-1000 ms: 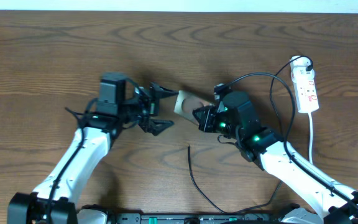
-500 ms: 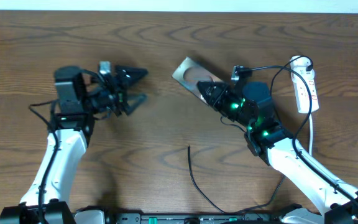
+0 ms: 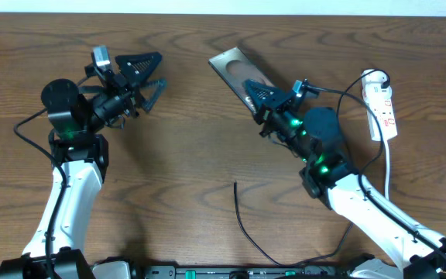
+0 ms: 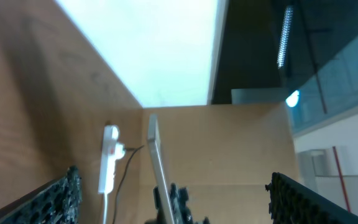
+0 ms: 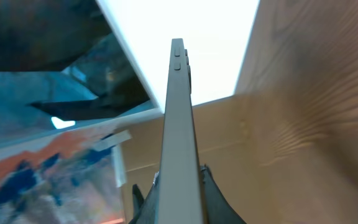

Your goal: Plug charger to phone and switch on socket

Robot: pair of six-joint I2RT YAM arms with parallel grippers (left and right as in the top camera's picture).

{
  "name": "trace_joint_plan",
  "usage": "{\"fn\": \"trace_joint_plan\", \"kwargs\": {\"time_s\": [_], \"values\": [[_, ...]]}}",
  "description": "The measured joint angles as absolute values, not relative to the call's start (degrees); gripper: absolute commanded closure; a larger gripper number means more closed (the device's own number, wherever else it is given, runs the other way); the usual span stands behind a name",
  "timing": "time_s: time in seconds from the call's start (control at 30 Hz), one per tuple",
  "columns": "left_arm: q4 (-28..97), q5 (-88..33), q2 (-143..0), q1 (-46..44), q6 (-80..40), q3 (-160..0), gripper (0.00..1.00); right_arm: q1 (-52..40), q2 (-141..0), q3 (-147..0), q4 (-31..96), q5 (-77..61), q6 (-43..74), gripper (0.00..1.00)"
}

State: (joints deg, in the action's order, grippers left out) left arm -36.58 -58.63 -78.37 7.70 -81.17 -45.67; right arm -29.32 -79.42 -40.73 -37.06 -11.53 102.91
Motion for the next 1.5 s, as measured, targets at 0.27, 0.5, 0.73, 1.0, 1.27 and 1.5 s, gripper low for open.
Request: {"fn": "trace_joint_plan", "kwargs": {"time_s": [0.27, 0.5, 0.73, 1.0, 1.27, 1.5], "values": [[-38.81, -57.63, -78.32, 3.75, -83.77, -45.67, 0.08, -34.35, -79.44, -40.73, -39.97, -7.05, 105.78, 0.99], [-38.81, -55.94, -78.61, -0.16, -82.00, -45.67, 0.09, -37.06, -79.44, -40.75, -39.99, -5.65, 106.10, 0.99], [-38.83, -53.78, -78.65, -2.20, -80.25, -45.67, 0.08, -38.87, -79.44, -40.73, -40.80, -5.43, 106.10, 0.99], [-37.91, -51.03, -78.65, -3.18, -79.31, -45.67, 0.09, -41.56, -79.44, -40.75, -41.45, -4.36, 105.16, 0.99], [-32.18, -50.15, -78.67, -3.18, -79.20, -45.67, 0.14, -43.51, -79.44, -40.75, -41.43, -4.01, 102.98, 0.99], [-32.10, -49.25, -78.67, -3.18, -79.05, -45.67, 0.21, -44.36, -79.46, -40.73, -41.43, -3.57, 102.37, 0.99]]}}
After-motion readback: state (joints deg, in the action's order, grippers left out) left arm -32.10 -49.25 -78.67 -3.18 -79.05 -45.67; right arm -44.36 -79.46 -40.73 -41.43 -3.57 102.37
